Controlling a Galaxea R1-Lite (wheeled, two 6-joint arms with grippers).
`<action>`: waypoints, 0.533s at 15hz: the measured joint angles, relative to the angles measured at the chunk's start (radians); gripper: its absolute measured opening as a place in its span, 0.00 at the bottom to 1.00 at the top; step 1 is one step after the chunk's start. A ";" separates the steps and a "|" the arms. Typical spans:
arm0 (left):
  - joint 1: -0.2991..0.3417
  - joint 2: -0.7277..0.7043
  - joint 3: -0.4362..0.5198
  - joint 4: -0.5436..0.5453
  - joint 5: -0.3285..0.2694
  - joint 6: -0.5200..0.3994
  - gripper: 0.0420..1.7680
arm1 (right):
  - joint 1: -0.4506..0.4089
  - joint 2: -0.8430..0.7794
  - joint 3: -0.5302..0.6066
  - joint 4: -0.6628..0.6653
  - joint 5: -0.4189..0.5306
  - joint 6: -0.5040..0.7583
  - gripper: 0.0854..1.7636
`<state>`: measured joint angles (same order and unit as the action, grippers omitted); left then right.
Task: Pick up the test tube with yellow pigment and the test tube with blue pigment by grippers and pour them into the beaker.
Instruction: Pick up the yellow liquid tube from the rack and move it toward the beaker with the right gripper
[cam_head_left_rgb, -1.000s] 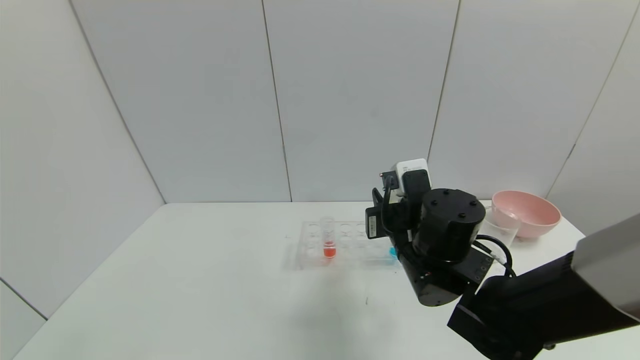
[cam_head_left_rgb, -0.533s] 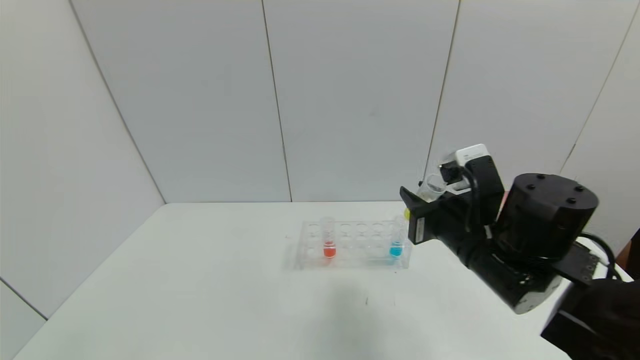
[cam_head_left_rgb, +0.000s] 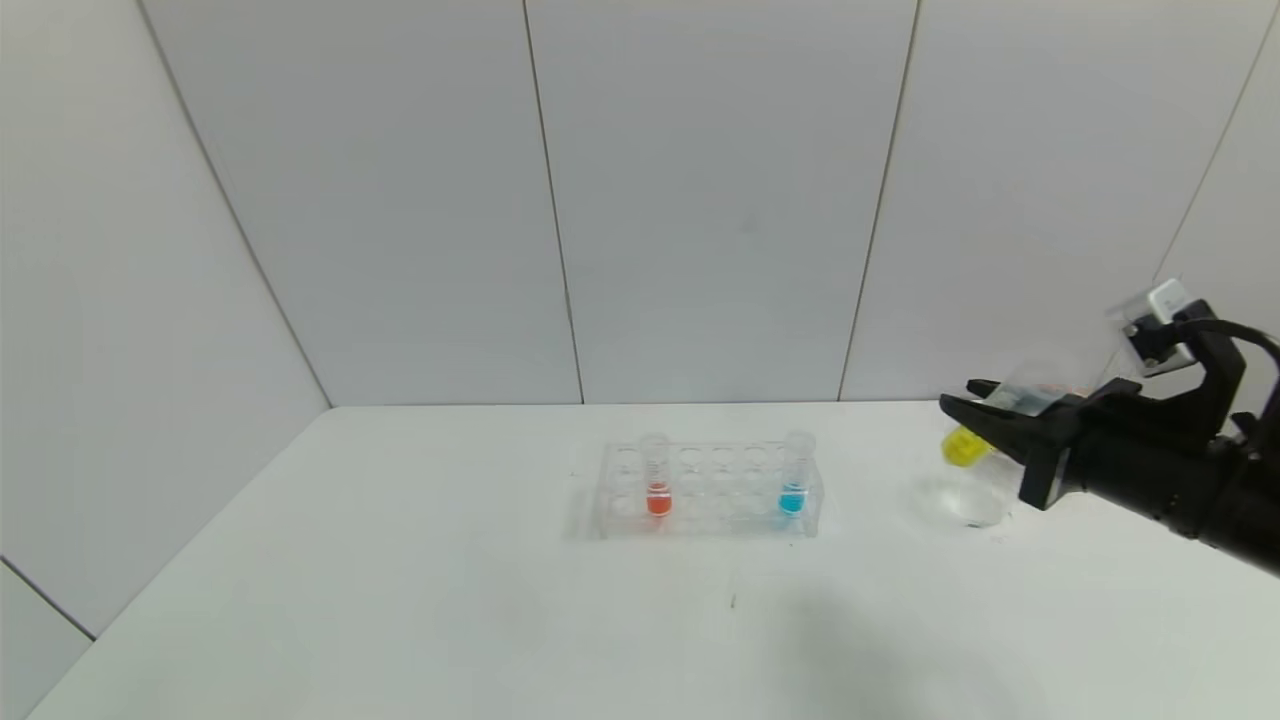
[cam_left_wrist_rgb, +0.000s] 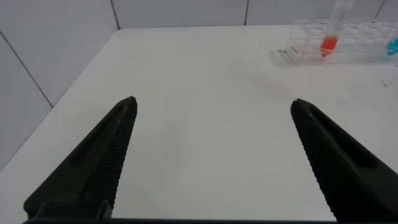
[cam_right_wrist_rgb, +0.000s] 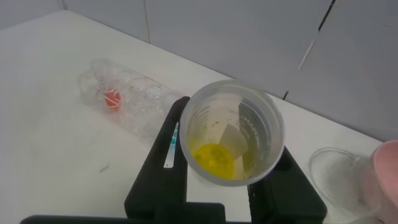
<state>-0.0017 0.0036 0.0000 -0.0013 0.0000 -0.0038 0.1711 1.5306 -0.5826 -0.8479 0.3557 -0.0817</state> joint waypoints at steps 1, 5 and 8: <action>0.000 0.000 0.000 0.000 0.000 0.000 1.00 | -0.070 -0.012 0.001 0.013 0.080 -0.001 0.30; 0.000 0.000 0.000 0.000 0.000 0.000 1.00 | -0.311 -0.003 -0.016 0.028 0.298 -0.058 0.30; 0.000 0.000 0.000 0.000 0.000 0.000 1.00 | -0.387 0.058 -0.049 0.030 0.310 -0.107 0.30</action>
<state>-0.0017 0.0036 0.0000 -0.0009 0.0000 -0.0038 -0.2164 1.5885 -0.6315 -0.8177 0.6657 -0.1887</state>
